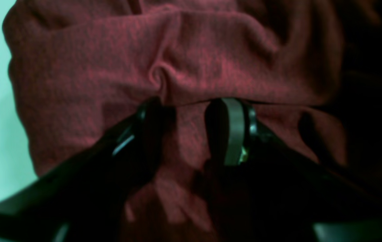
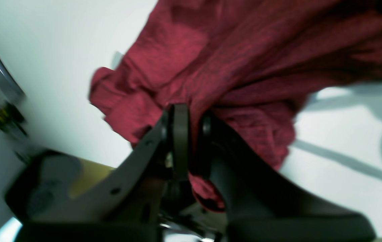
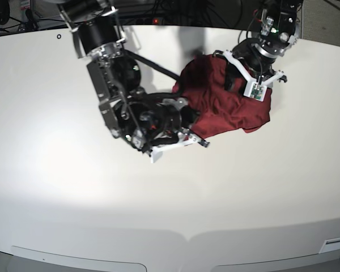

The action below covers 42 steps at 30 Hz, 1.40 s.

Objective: Fold the T-shirt properly
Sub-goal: 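Fold the grasped end with the right gripper over toward the left gripper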

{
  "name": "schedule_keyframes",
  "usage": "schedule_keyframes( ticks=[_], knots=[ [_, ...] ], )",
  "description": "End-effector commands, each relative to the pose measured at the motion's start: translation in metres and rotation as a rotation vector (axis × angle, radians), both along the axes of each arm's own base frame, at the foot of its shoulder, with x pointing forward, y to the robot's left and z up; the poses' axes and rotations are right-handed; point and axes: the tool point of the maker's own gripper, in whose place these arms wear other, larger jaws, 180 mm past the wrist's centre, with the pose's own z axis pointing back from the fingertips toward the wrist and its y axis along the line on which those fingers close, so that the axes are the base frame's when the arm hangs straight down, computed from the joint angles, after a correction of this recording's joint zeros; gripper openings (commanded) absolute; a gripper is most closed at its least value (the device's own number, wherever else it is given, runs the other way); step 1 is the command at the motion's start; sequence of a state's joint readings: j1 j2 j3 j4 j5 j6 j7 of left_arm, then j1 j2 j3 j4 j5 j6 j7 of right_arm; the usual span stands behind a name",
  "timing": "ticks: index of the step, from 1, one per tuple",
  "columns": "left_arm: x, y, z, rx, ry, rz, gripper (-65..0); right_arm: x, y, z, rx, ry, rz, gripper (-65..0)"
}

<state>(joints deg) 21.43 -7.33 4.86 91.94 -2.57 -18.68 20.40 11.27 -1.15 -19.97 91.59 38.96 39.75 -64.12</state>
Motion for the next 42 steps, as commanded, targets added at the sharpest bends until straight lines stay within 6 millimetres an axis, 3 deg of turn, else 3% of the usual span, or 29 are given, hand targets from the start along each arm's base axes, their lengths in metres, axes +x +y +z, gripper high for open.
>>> schedule_keyframes(
  ticks=[1,7,10,16,22,30,40,41,42],
  knots=[
    [-0.017,0.003,-0.016,0.038,0.08,-0.024,-39.0,0.006,0.011,0.019,0.037,-0.041,0.012,-65.0],
    [-0.026,-0.008,-0.026,0.008,0.096,-0.069,-39.0,-0.008,0.057,0.04,0.08,-0.086,0.081,-65.0],
    [-0.027,-0.02,-0.025,-0.007,0.088,-0.096,-39.1,-0.017,0.067,0.04,0.059,-0.11,0.13,-65.0],
    [-0.02,-0.038,-0.013,-0.057,0.016,-0.123,-39.0,-0.048,0.094,0.044,0.077,-0.142,0.258,-65.0],
    [-0.003,-0.037,-0.004,-0.059,-0.035,-0.109,-39.1,-0.089,0.115,0.061,0.189,-0.083,0.384,-65.0],
    [0.012,-0.036,0.004,-0.081,-0.063,-0.085,-39.0,-0.123,0.127,0.064,0.221,-0.057,0.491,-65.0],
    [0.02,-0.039,0.016,-0.115,-0.133,-0.075,-39.0,-0.132,0.129,0.072,0.257,-0.034,0.521,-65.0],
    [0.02,-0.039,0.017,-0.116,-0.135,-0.076,-39.0,-0.132,0.129,0.074,0.267,-0.031,0.524,-62.8],
    [0.02,-0.038,0.017,-0.115,-0.136,-0.075,-39.0,-0.133,0.129,0.078,0.282,-0.024,0.53,-56.6]
  ],
)
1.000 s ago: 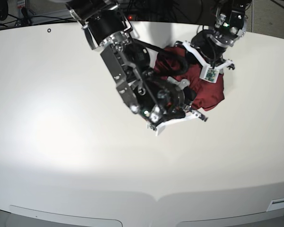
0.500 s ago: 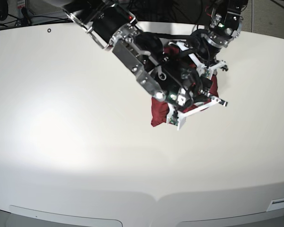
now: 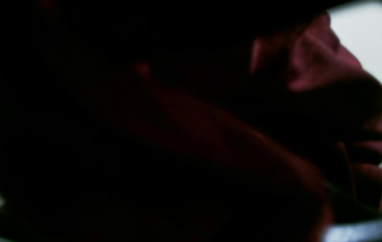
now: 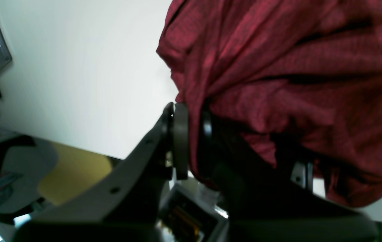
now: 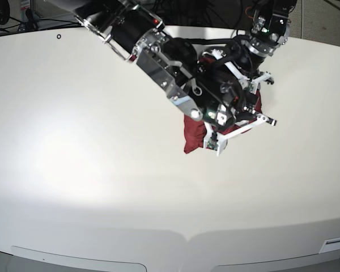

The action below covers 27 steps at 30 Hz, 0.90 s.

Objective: Fold the T-shirt properly
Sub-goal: 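Fold the grasped end with the right gripper over toward the left gripper, then open the right gripper and withdraw the right arm from the shirt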

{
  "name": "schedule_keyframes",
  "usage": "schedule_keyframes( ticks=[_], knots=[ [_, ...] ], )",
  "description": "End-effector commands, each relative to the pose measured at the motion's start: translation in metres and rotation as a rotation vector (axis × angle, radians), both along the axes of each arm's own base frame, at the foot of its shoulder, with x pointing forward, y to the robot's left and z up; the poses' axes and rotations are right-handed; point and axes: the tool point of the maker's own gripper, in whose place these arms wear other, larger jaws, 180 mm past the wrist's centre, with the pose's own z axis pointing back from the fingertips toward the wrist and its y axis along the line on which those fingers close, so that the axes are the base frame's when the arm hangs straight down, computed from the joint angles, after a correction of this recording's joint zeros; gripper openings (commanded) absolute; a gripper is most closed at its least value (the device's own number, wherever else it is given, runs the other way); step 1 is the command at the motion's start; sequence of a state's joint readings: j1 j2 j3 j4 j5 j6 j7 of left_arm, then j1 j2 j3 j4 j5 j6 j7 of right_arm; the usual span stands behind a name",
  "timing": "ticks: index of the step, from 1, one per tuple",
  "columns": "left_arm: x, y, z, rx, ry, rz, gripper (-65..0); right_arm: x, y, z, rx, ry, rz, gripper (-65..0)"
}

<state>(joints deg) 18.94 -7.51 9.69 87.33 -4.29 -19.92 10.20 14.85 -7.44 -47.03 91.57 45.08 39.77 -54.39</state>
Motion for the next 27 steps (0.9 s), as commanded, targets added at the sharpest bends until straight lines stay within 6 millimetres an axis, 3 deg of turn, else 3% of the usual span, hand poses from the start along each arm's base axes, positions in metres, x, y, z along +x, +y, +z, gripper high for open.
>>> schedule_keyframes(
  ticks=[1,4,8,13,19,27],
  knots=[
    [0.008,-0.003,0.009,0.008,-0.03,-0.014,-39.0,-0.02,0.005,0.019,0.036,0.04,0.093,-50.6],
    [0.011,-0.002,0.017,0.018,-0.04,-0.019,-39.0,-0.017,0.005,0.028,0.053,0.024,0.104,-40.3],
    [0.02,-0.006,0.044,0.022,-0.091,-0.029,-39.0,-0.015,0.003,0.046,0.091,-0.041,0.112,-40.0],
    [0.024,-0.005,0.061,0.049,-0.116,-0.038,-39.0,-0.01,-0.002,0.072,0.142,-0.156,0.086,-40.0],
    [0.025,0.021,0.05,0.132,-0.063,0.03,-39.0,0.035,-0.016,0.079,0.145,-0.194,-0.066,-40.0],
    [0.002,0.036,0.034,0.171,-0.01,0.049,-39.0,0.08,-0.035,0.094,0.167,-0.222,-0.198,-40.0]
  ],
)
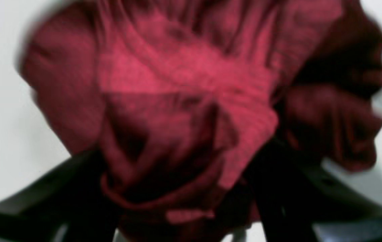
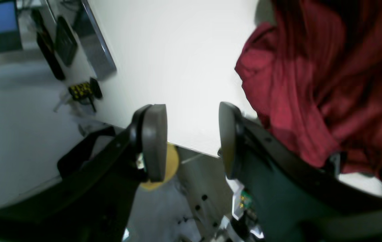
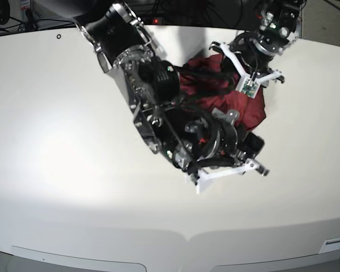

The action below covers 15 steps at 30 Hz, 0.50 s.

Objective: Fold the T-shirt properly
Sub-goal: 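Open the right gripper and withdraw the right arm from the shirt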

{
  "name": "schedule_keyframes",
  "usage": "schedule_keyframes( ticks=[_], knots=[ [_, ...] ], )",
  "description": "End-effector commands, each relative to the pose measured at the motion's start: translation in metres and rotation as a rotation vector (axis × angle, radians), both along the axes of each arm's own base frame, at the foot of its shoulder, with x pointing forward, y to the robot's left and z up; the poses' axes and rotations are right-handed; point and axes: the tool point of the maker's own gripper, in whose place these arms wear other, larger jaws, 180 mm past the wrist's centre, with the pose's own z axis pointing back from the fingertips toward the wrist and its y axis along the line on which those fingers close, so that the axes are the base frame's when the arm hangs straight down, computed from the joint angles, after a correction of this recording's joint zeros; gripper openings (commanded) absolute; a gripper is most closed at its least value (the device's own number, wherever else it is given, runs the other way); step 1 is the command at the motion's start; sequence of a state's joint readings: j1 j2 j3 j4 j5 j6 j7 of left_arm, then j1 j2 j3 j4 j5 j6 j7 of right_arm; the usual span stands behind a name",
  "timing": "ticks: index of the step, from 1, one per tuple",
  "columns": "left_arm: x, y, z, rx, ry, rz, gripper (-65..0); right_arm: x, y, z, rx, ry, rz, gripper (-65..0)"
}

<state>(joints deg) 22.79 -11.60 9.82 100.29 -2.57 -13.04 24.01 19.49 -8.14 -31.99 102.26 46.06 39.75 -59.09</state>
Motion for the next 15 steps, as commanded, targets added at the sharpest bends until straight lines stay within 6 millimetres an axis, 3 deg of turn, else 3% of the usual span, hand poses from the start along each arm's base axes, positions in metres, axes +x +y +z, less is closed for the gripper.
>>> schedule_keyframes(
  ticks=[1,7,11,15],
  knots=[
    [0.008,0.003,0.012,-0.008,-0.057,0.007,-39.0,0.01,-0.001,0.016,0.012,-0.064,-0.021,-40.0],
    [0.01,0.037,0.01,0.036,-0.057,0.111,-39.0,0.058,-0.03,0.019,-0.033,-0.116,-0.184,-40.0],
    [0.013,0.069,0.009,0.078,-0.039,0.194,-39.0,0.087,-0.074,0.001,-0.105,-0.118,-0.29,-40.0],
    [0.012,0.084,0.007,0.062,-0.009,0.246,-39.0,0.113,-0.129,-0.018,-0.194,-0.119,-0.405,-40.0]
  ],
)
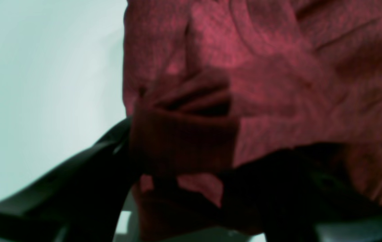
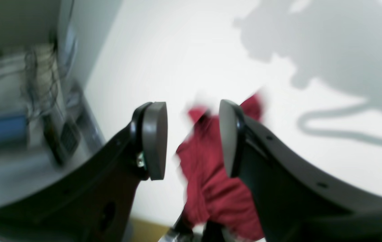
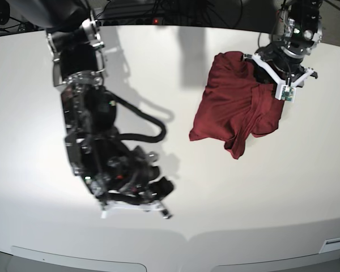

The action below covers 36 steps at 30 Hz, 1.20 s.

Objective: Fold the T-shirt properly
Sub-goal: 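Open the right gripper and withdraw the right arm from the shirt, then regrasp the folded shirt edge with the left gripper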

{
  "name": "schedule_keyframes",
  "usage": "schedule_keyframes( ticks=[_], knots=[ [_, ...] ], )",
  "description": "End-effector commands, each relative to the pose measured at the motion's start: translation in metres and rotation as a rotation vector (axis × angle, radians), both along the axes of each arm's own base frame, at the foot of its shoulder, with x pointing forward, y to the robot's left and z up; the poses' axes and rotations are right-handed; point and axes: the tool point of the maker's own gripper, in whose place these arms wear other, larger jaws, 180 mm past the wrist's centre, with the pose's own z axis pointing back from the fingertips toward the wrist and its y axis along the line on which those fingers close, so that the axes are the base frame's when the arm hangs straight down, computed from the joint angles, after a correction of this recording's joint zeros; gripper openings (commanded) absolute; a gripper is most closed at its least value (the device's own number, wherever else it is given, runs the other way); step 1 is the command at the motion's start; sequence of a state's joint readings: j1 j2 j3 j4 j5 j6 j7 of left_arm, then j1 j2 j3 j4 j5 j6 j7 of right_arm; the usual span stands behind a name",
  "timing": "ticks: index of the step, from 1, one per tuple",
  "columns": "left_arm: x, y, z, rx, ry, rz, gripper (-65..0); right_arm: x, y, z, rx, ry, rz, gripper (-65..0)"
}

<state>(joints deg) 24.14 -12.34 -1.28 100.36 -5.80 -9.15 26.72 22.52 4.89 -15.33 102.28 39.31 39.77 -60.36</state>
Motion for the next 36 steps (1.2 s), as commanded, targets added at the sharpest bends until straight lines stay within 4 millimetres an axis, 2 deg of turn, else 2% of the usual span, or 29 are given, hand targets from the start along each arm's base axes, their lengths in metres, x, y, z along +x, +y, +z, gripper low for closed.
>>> schedule_keyframes(
  ticks=[1,4,8,10,13,18,22,28,34,35,36],
  knots=[
    [0.006,0.003,0.009,-0.004,-0.038,0.005,-39.0,0.007,-0.012,0.011,-0.005,-0.037,-0.019,-40.0],
    [0.007,0.006,0.01,-0.002,-0.04,0.014,-39.0,0.019,-0.054,-0.001,-0.059,-0.023,-0.109,-40.0],
    [0.01,0.014,0.013,0.007,-0.054,0.036,-38.7,0.021,-0.1,-0.014,-0.088,0.014,-0.192,-40.0],
    [0.013,0.018,0.017,0.01,-0.07,0.045,-38.7,0.019,-0.118,-0.022,-0.105,0.035,-0.224,-40.0],
    [0.019,0.022,0.032,0.017,-0.108,0.053,-38.7,0.013,-0.133,-0.031,-0.111,0.071,-0.244,-40.0],
    [0.023,0.024,0.054,0.06,-0.122,0.043,-38.4,0.006,-0.142,-0.04,-0.131,0.102,-0.249,-40.0],
    [0.018,0.033,0.054,0.159,-0.075,0.037,-28.5,0.006,-0.141,-0.04,-0.13,0.101,-0.249,-40.0],
    [0.015,0.066,0.058,0.387,-0.059,0.06,-26.8,0.006,-0.141,-0.04,-0.128,0.101,-0.249,-40.0],
    [0.015,0.107,0.074,0.436,-0.095,0.164,-26.8,0.006,-0.141,-0.04,-0.128,0.102,-0.249,-40.0],
    [0.015,0.111,0.077,0.419,-0.101,0.179,-26.8,0.006,-0.141,-0.04,-0.128,0.101,-0.249,-40.0],
    [0.015,0.105,0.077,0.395,-0.103,0.139,-26.8,0.006,-0.141,-0.04,-0.128,0.101,-0.249,-40.0]
  ],
)
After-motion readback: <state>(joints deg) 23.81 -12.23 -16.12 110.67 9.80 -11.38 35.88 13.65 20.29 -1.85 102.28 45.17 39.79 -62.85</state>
